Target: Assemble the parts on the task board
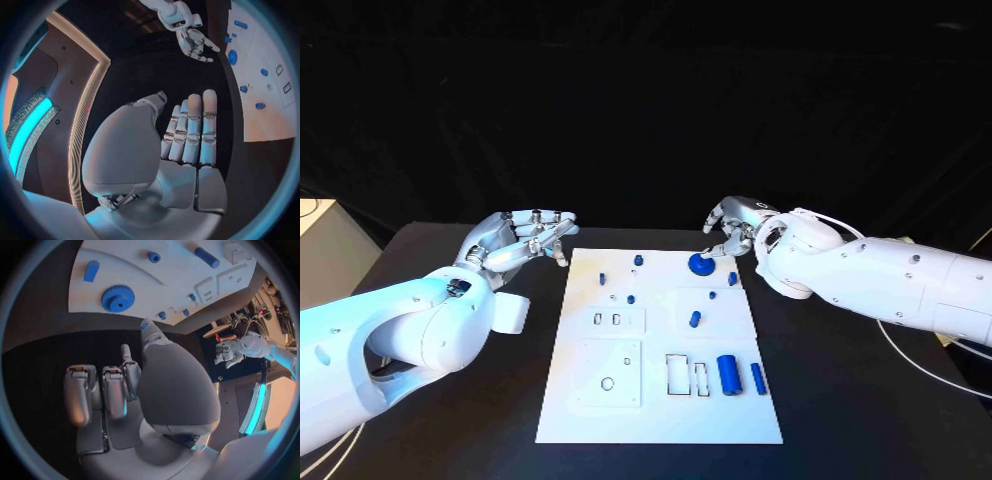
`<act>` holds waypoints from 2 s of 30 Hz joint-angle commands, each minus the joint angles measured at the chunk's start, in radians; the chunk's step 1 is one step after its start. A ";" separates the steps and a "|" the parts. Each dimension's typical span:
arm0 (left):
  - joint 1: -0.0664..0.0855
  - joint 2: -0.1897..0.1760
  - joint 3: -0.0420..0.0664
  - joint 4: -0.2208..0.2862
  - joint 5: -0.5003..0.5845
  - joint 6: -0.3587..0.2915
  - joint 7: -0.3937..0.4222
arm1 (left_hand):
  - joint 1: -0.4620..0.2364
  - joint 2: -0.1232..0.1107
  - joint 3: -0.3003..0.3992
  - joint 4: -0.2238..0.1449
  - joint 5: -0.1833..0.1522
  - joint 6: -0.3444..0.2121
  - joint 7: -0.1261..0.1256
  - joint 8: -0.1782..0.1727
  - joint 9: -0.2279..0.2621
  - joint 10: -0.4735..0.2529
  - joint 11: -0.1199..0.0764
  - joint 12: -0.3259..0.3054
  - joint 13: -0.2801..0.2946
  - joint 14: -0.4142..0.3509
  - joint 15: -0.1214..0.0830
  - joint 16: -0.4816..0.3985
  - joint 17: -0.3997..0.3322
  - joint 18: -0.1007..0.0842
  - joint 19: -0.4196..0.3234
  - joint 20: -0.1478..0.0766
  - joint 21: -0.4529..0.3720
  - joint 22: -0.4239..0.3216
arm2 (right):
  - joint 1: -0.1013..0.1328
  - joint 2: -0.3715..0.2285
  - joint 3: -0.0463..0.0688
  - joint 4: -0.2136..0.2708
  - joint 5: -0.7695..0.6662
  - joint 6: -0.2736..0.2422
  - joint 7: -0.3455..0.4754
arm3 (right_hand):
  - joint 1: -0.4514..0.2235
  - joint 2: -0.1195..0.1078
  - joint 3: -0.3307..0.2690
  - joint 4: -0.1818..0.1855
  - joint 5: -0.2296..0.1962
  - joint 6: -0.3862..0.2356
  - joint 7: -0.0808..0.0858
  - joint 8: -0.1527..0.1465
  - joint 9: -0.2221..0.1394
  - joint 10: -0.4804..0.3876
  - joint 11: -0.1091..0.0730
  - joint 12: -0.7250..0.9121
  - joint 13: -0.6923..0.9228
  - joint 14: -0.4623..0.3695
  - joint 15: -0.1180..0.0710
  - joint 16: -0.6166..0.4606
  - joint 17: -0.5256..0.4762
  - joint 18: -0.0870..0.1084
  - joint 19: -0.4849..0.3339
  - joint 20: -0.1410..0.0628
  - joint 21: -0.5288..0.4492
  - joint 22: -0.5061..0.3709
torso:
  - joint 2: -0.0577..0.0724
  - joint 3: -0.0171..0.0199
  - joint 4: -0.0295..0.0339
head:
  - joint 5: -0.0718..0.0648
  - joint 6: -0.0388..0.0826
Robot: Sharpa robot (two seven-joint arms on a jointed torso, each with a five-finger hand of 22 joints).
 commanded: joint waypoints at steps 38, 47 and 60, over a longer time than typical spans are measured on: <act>0.001 0.002 0.001 -0.005 0.001 0.020 0.000 | -0.008 0.003 0.006 0.001 -0.005 -0.001 0.002 -0.001 0.002 0.002 0.002 0.000 0.002 0.002 -0.003 0.006 -0.002 0.014 -0.008 0.001 0.008 0.004 | -0.060 0.087 -0.003 -0.145 0.039 0.110 -0.037 | -0.010 0.044 0.039 0.004 0.005 0.021 0.004 0.028 0.006 0.110 0.007 0.134 0.266 0.104 0.009 0.032 0.261 -0.029 0.105 0.010 0.059 0.263 | 0.007 0.0038 0.0149 | 0.000 -0.010; 0.001 0.003 0.001 -0.007 0.001 0.021 -0.001 | -0.009 0.003 0.006 0.002 -0.005 -0.001 0.002 -0.001 0.002 0.001 0.002 0.000 0.002 0.002 -0.003 0.006 -0.002 0.014 -0.009 0.001 0.009 0.004 | -0.063 0.099 -0.003 -0.165 0.054 0.127 -0.028 | -0.015 0.049 0.042 0.006 0.004 0.023 0.003 0.027 0.005 0.110 0.007 0.134 0.266 0.104 0.008 0.031 0.260 -0.029 0.105 0.009 0.059 0.263 | 0.007 0.0038 0.0150 | 0.002 -0.011; 0.001 0.005 0.001 -0.009 0.001 0.024 -0.005 | -0.009 0.003 0.006 0.002 -0.005 -0.001 0.002 -0.001 0.002 0.001 0.002 0.000 0.002 0.002 -0.003 0.006 -0.002 0.014 -0.009 0.001 0.009 0.004 | -0.066 0.106 -0.004 -0.182 0.083 0.142 -0.012 | -0.028 0.070 0.056 0.004 0.004 0.035 0.000 0.027 0.003 0.110 0.005 0.134 0.266 0.104 0.004 0.031 0.260 -0.029 0.105 0.006 0.059 0.263 | 0.007 0.0034 0.0141 | 0.004 -0.011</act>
